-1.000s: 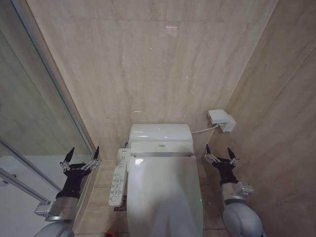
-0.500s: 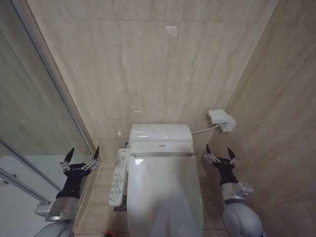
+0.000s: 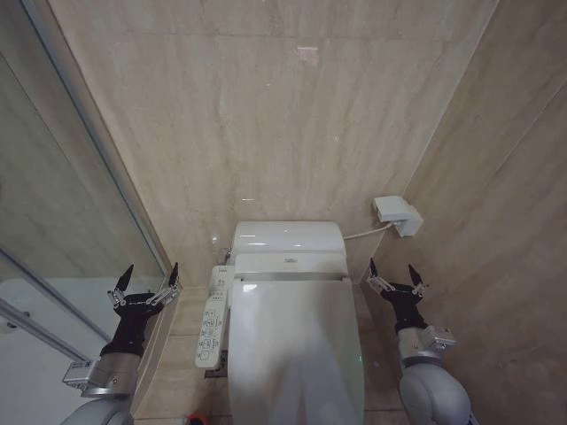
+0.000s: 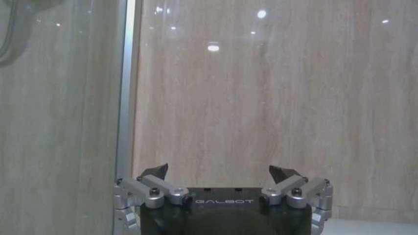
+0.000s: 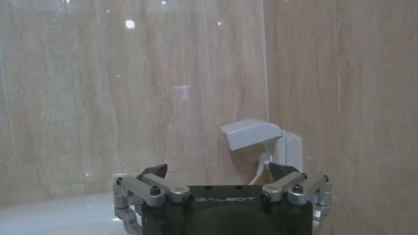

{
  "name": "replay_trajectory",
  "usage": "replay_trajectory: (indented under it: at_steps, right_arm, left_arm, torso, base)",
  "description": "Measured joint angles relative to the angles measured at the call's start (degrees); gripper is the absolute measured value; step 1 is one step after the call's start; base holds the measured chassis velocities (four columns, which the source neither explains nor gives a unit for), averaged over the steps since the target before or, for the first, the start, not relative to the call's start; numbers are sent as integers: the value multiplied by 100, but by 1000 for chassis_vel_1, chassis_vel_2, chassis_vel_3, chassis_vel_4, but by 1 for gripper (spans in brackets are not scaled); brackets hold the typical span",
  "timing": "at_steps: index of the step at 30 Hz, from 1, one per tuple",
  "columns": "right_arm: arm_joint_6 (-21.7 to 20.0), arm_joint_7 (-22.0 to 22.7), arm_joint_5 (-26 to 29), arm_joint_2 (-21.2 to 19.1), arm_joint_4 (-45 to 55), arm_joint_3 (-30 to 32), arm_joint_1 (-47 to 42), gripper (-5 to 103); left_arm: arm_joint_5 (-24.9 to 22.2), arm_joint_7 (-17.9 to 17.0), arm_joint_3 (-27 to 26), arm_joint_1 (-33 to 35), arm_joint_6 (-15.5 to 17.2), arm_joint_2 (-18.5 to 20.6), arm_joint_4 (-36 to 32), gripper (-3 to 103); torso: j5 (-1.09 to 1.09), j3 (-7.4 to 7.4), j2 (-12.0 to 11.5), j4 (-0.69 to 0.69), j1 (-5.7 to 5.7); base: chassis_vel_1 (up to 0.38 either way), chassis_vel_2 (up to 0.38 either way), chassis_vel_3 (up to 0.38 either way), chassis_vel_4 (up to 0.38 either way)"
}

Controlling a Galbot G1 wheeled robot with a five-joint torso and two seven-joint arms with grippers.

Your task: Open the toilet lid, clean the toilet bowl with a toilet brush, close the toilet lid, and flush.

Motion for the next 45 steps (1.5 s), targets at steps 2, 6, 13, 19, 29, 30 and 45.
replay_trajectory:
  at_steps: [2, 6, 13, 19, 29, 30, 45]
  right_arm:
    - [0, 0, 0, 0, 0, 0, 1, 100]
    - [0, 0, 0, 0, 0, 0, 0, 100]
    - [0, 0, 0, 0, 0, 0, -1, 100]
    - [0, 0, 0, 0, 0, 0, 2, 100]
    - [0, 0, 0, 0, 0, 0, 0, 100]
    - [0, 0, 0, 0, 0, 0, 0, 100]
    - [0, 0, 0, 0, 0, 0, -2, 100]
  left_arm:
    - [0, 1, 0, -2, 0, 0, 0, 100]
    - [0, 1, 0, 1, -1, 0, 2, 100]
    - [-1, 1, 0, 4, -1, 0, 2, 100]
    - [-1, 1, 0, -1, -1, 0, 2, 100]
    - [-1, 1, 0, 1, -2, 1, 3, 100]
    - [-1, 1, 0, 1, -2, 1, 2, 100]
    - [-1, 1, 0, 5, -2, 0, 3, 100]
  torso:
    - [0, 0, 0, -1, 1]
    - [-1, 0, 0, -1, 0]
    - [0, -1, 1, 0, -4]
    - [0, 1, -1, 1, 4]
    - [-3, -1, 0, -1, -2]
    - [0, 0, 0, -1, -2]
    - [1, -3, 4, -2, -7]
  base:
    - [112, -56, -46, 74]
    - [125, -111, -125, 122]
    - [80, -86, -91, 70]
    - [0, 0, 0, 0]
    - [136, -137, -141, 121]
    - [234, -225, -220, 214]
    - [227, -224, -232, 223]
